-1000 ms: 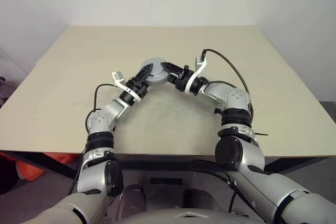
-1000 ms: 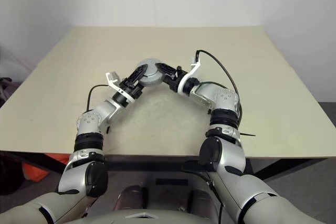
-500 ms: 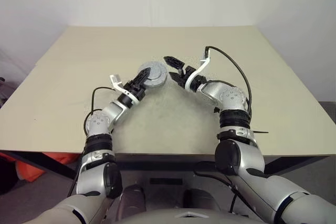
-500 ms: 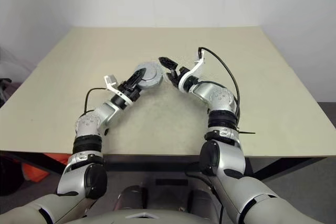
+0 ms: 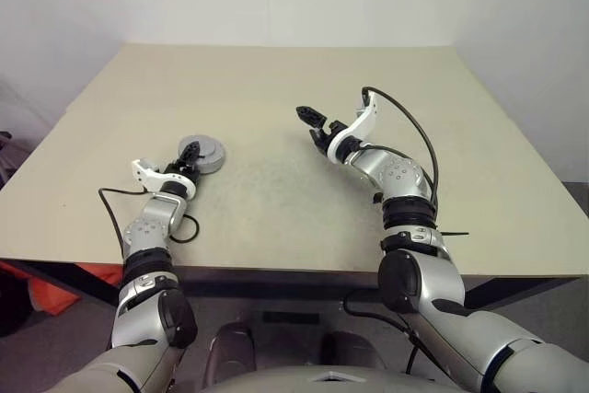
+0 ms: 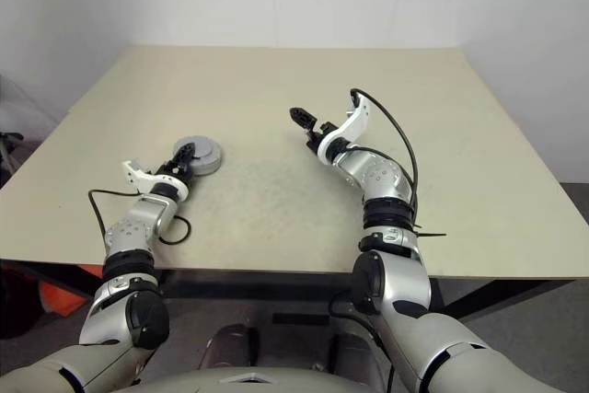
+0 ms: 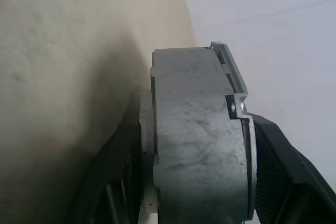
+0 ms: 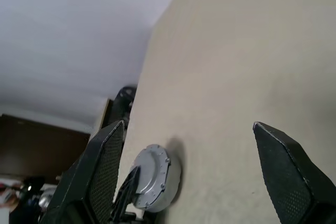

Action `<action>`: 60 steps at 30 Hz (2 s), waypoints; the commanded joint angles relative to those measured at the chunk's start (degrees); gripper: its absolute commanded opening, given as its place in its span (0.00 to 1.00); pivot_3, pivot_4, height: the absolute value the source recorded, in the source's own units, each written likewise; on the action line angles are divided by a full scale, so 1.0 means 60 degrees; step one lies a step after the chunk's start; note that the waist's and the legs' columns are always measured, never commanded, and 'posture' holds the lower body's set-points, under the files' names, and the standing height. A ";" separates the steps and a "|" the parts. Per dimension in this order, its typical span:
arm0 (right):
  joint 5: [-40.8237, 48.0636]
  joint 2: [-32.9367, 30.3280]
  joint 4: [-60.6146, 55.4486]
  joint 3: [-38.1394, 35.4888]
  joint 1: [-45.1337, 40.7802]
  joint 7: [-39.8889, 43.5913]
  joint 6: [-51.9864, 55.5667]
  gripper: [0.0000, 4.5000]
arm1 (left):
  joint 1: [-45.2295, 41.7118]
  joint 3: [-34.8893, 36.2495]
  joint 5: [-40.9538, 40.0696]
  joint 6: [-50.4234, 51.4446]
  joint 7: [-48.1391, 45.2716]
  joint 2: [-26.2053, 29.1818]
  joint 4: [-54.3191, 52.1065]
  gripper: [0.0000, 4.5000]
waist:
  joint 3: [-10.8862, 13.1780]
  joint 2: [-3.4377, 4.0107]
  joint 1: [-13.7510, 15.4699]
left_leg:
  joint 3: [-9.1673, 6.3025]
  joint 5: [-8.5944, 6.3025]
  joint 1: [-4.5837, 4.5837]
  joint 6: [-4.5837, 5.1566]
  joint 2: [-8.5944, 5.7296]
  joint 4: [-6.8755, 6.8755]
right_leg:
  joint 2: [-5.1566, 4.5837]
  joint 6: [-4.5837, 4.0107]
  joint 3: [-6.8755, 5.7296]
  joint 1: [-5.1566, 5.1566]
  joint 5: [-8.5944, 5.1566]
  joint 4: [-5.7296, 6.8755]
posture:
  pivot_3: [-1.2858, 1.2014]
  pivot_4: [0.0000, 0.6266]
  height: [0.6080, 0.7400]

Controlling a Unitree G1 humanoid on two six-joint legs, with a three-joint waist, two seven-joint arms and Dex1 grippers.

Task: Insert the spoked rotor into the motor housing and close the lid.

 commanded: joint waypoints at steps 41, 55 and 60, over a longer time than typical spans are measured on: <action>-0.5290 -0.4532 -0.0846 0.5065 0.1871 0.6405 -0.5523 0.99 | 0.1320 -0.7840 0.7464 -0.4128 -0.4077 0.1877 -0.3091 1.00 | 0.0003 -0.0039 -0.0160 | -0.0014 0.0013 0.0099 -0.0013 0.0006 0.0017 | 0.0002 -0.0024 0.0000 0.0085 0.0001 0.0069 | 0.52 0.00 1.00; -0.5575 -0.4430 -0.0658 0.4933 0.2028 0.6402 -0.5732 0.99 | 0.1128 -0.7212 0.7449 -0.3960 -0.4123 0.1890 -0.3339 1.00 | 0.0002 -0.0036 -0.0139 | -0.0015 -0.0015 0.0104 0.0045 0.0010 0.0091 | -0.0003 -0.0038 -0.0001 0.0086 0.0010 0.0090 | 0.52 0.00 1.00; -0.5724 -0.4362 -0.0290 0.4958 0.1808 0.6295 -0.6047 0.99 | 0.1228 -0.7134 0.7340 -0.3724 -0.4289 0.1857 -0.3456 1.00 | 0.0003 -0.0036 -0.0142 | -0.0015 -0.0016 0.0104 0.0046 0.0013 0.0108 | -0.0003 -0.0038 0.0000 0.0087 0.0010 0.0103 | 0.52 0.00 1.00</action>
